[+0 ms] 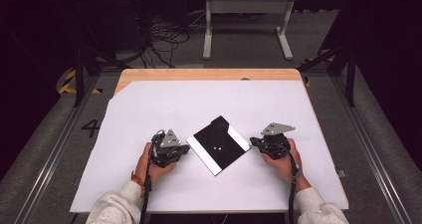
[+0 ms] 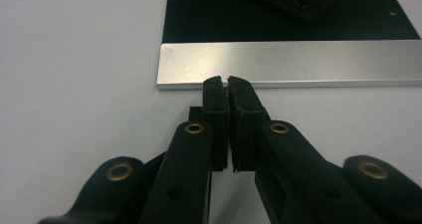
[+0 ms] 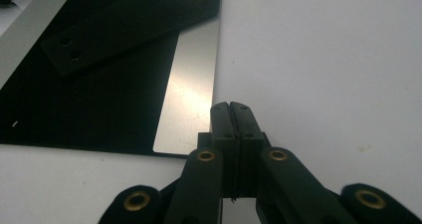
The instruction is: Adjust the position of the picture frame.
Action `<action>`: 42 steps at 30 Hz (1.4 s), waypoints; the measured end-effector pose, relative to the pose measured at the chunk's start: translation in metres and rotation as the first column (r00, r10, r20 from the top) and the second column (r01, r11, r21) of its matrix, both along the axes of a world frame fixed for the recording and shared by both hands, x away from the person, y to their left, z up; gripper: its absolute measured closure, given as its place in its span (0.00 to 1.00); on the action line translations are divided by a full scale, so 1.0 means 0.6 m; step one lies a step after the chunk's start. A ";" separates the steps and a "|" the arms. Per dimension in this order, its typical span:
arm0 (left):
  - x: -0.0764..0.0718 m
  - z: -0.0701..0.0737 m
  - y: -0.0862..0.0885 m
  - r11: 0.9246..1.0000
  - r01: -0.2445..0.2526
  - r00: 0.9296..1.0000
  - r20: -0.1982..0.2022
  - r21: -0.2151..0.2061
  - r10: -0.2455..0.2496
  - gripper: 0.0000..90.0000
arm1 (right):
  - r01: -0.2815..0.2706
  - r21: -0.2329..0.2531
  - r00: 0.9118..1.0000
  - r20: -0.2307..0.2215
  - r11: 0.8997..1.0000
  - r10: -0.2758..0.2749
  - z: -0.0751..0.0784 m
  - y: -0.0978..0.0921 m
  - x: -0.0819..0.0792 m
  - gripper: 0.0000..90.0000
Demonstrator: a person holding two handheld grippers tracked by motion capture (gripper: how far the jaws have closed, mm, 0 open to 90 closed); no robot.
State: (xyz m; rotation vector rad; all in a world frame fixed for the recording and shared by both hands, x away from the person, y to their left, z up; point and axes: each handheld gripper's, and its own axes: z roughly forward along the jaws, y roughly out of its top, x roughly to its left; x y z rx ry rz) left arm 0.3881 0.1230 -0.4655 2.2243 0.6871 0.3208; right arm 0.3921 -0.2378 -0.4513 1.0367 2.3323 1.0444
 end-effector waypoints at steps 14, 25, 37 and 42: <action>0.014 0.001 -0.015 1.000 -0.004 1.000 -0.013 0.012 0.004 0.94 | -0.024 0.005 0.999 -0.046 1.000 0.025 -0.007 -0.002 0.005 1.00; 0.029 0.002 -0.019 1.000 0.009 1.000 -0.026 0.008 -0.009 0.97 | -0.052 0.026 0.996 -0.076 0.998 0.054 -0.007 -0.010 0.000 1.00; 0.047 0.005 -0.033 0.999 0.023 1.000 -0.020 0.029 -0.022 0.99 | -0.105 0.020 0.991 -0.086 0.994 0.106 -0.006 -0.017 -0.021 1.00; 0.052 0.004 -0.035 1.000 0.022 1.000 -0.020 0.020 -0.021 0.99 | -0.118 0.026 0.988 -0.095 0.993 0.119 -0.005 -0.018 -0.031 1.00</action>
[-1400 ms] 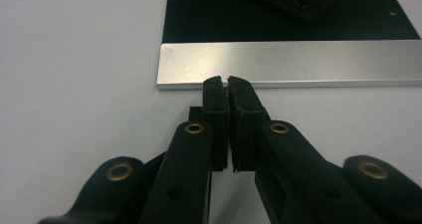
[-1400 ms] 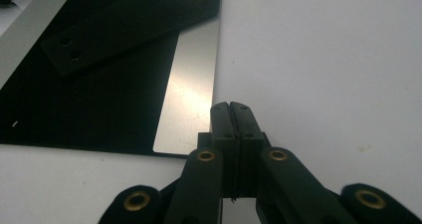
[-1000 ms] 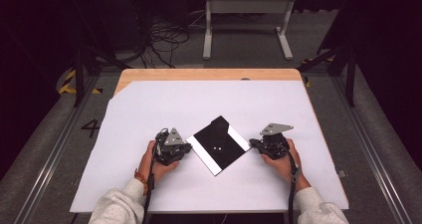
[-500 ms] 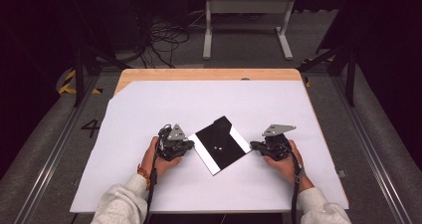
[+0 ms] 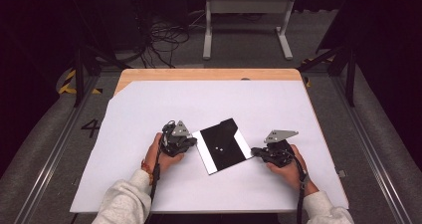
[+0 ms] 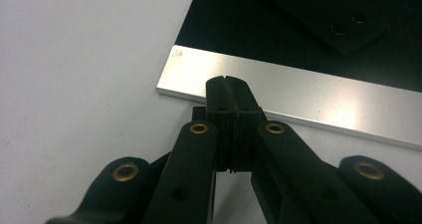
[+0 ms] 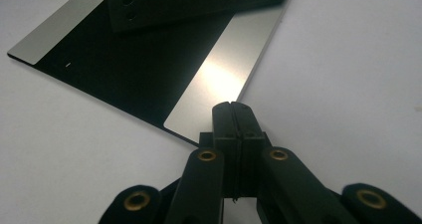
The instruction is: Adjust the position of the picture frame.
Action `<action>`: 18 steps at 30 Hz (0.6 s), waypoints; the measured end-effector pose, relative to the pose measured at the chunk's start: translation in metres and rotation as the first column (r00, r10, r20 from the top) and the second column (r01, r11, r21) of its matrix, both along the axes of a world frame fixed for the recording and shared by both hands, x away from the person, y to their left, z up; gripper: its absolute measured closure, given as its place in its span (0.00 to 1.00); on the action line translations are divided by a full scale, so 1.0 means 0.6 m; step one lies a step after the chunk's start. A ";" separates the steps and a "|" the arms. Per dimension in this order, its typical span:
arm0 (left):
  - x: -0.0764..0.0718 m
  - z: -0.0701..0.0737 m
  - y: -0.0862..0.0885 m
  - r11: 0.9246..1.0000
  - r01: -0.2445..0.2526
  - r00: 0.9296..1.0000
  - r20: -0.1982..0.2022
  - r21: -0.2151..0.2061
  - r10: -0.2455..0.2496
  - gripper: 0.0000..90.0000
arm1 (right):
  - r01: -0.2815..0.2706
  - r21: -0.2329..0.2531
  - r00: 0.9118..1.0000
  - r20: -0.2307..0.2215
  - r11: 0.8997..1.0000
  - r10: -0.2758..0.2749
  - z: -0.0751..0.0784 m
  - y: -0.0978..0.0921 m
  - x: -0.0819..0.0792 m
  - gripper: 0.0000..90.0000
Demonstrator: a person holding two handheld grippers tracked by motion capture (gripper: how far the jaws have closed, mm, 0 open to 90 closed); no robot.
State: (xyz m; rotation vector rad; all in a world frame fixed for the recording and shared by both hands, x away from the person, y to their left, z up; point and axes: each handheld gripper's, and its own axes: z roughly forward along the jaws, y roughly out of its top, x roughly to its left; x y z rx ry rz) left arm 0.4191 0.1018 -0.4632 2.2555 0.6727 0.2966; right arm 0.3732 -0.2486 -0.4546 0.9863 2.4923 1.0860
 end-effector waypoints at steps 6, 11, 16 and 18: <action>0.006 0.000 -0.003 1.000 -0.004 1.000 -0.004 -0.004 0.004 1.00 | -0.019 0.005 1.000 -0.013 1.000 0.019 0.000 0.002 -0.015 1.00; 0.010 0.000 -0.004 1.000 -0.010 1.000 -0.012 -0.012 0.010 1.00 | -0.055 0.018 0.998 -0.028 0.998 0.055 0.000 0.001 -0.024 1.00; 0.012 0.001 -0.007 1.000 -0.012 1.000 -0.008 -0.003 0.012 1.00 | -0.076 0.015 0.997 -0.025 0.997 0.077 -0.001 0.003 -0.036 1.00; 0.013 0.001 -0.007 1.000 -0.014 1.000 -0.007 -0.002 0.014 1.00 | -0.078 0.007 0.997 -0.019 0.997 0.078 0.000 0.004 -0.038 1.00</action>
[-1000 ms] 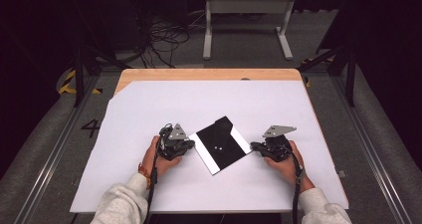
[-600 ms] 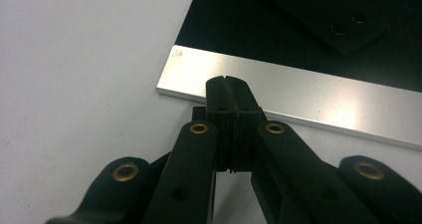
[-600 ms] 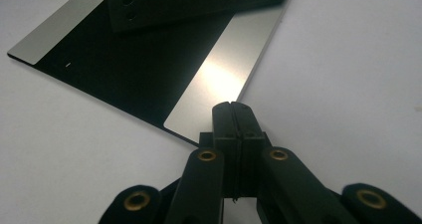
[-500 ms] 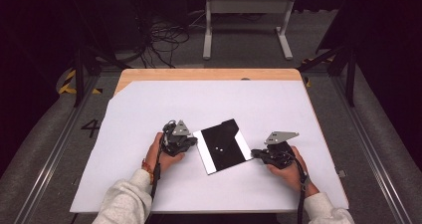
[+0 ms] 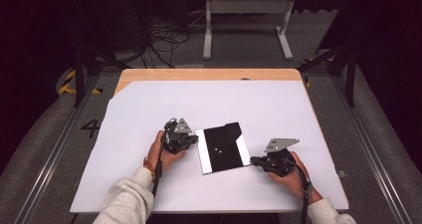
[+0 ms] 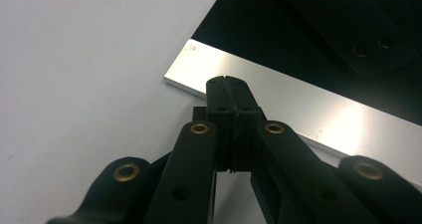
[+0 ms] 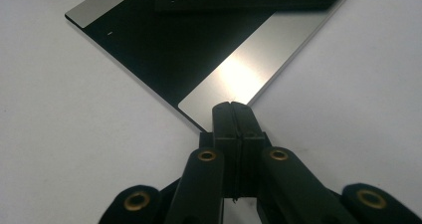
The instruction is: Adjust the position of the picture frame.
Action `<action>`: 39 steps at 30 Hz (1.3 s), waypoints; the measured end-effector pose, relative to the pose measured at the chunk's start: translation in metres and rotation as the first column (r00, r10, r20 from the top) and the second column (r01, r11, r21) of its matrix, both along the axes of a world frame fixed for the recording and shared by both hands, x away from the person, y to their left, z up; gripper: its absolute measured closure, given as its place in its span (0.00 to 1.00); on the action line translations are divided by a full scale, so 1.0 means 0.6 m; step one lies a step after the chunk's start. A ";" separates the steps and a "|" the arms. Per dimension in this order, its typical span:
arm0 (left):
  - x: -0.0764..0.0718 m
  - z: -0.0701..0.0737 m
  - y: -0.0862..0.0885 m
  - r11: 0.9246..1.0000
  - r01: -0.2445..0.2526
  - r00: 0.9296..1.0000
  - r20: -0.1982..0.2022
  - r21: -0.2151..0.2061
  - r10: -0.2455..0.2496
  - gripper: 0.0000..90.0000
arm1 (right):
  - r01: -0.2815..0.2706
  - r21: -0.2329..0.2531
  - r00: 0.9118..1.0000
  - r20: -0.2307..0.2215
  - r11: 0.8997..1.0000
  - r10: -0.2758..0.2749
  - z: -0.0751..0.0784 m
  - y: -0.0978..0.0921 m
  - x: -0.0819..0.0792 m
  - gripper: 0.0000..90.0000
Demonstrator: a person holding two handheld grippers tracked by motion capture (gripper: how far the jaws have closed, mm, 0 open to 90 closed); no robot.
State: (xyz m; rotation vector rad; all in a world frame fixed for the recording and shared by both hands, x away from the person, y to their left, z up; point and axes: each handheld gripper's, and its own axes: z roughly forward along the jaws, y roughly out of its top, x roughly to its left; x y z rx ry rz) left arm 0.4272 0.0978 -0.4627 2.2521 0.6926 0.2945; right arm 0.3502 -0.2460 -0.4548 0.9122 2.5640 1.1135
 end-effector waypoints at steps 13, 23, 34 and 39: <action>0.018 0.002 -0.006 1.000 -0.010 1.000 0.005 0.009 0.009 1.00 | 0.004 -0.028 1.000 0.026 1.000 -0.003 0.002 0.012 -0.014 1.00; 0.031 0.000 -0.010 1.000 -0.015 1.000 -0.005 -0.008 0.015 1.00 | -0.037 -0.018 0.999 0.018 0.999 0.037 0.000 0.017 -0.023 1.00; -0.019 0.054 0.029 1.000 0.020 0.997 0.077 -0.016 -0.019 1.00 | -0.050 -0.031 0.998 0.029 0.998 0.051 0.000 0.021 -0.021 1.00; -0.078 0.063 0.057 0.998 0.059 0.995 0.087 -0.027 -0.057 1.00 | -0.037 -0.036 0.998 0.042 0.999 0.039 0.000 0.022 -0.014 1.00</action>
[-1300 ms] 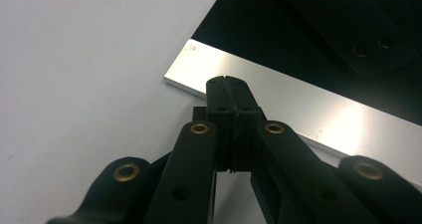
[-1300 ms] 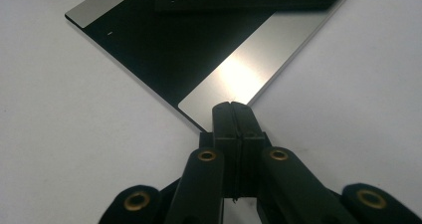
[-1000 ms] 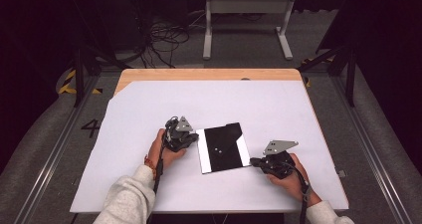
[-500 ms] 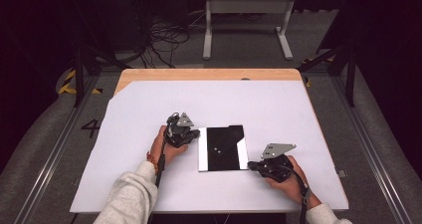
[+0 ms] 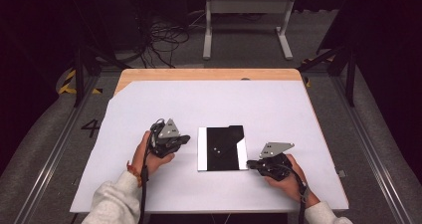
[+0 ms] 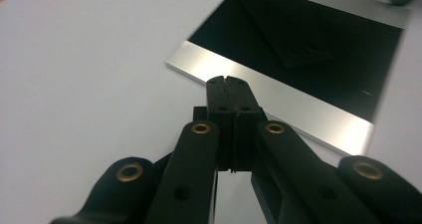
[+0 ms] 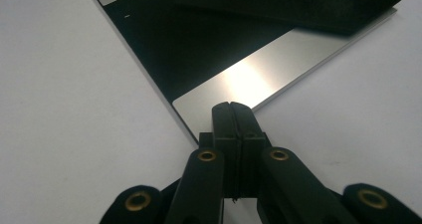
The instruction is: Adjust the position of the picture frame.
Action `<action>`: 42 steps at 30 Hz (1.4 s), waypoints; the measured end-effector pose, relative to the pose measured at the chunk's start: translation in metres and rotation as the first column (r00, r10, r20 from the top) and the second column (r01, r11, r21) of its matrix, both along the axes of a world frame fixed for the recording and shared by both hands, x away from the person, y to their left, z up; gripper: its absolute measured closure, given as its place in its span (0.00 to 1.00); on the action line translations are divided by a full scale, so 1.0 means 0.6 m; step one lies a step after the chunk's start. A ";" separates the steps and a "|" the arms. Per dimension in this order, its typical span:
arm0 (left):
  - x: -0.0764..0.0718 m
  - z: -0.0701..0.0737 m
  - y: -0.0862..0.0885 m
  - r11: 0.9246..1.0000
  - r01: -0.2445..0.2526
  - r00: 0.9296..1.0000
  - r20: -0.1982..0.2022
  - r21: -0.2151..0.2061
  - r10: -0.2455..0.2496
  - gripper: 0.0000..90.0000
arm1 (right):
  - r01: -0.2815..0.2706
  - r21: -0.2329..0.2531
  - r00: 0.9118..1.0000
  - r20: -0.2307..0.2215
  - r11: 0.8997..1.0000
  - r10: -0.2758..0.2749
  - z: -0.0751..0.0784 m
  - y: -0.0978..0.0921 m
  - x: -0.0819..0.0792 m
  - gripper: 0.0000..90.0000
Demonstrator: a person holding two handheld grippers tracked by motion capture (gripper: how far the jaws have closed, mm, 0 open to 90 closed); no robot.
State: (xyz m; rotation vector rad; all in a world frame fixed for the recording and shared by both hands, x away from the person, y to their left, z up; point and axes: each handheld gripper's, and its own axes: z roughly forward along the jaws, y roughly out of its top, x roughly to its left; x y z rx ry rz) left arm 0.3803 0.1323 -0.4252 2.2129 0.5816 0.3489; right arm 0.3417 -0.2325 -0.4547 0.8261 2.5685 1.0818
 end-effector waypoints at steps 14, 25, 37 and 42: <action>-0.110 -0.031 0.003 0.995 0.089 0.996 -0.037 0.045 -0.087 0.99 | -0.042 0.012 0.997 -0.057 0.999 0.043 0.003 0.009 0.011 1.00; -0.089 -0.053 -0.010 0.992 0.093 0.994 -0.070 0.083 -0.088 0.97 | -0.038 0.016 0.999 -0.032 0.999 0.038 -0.001 0.042 -0.004 1.00; -0.080 -0.058 0.004 0.995 0.051 0.996 -0.078 0.083 -0.044 0.96 | -0.042 0.002 0.999 0.004 0.999 0.042 -0.003 0.067 -0.007 1.00; -0.073 -0.061 0.013 0.997 0.026 0.997 -0.078 0.079 -0.020 0.95 | -0.015 0.005 0.999 0.044 1.000 0.015 0.014 0.055 0.011 1.00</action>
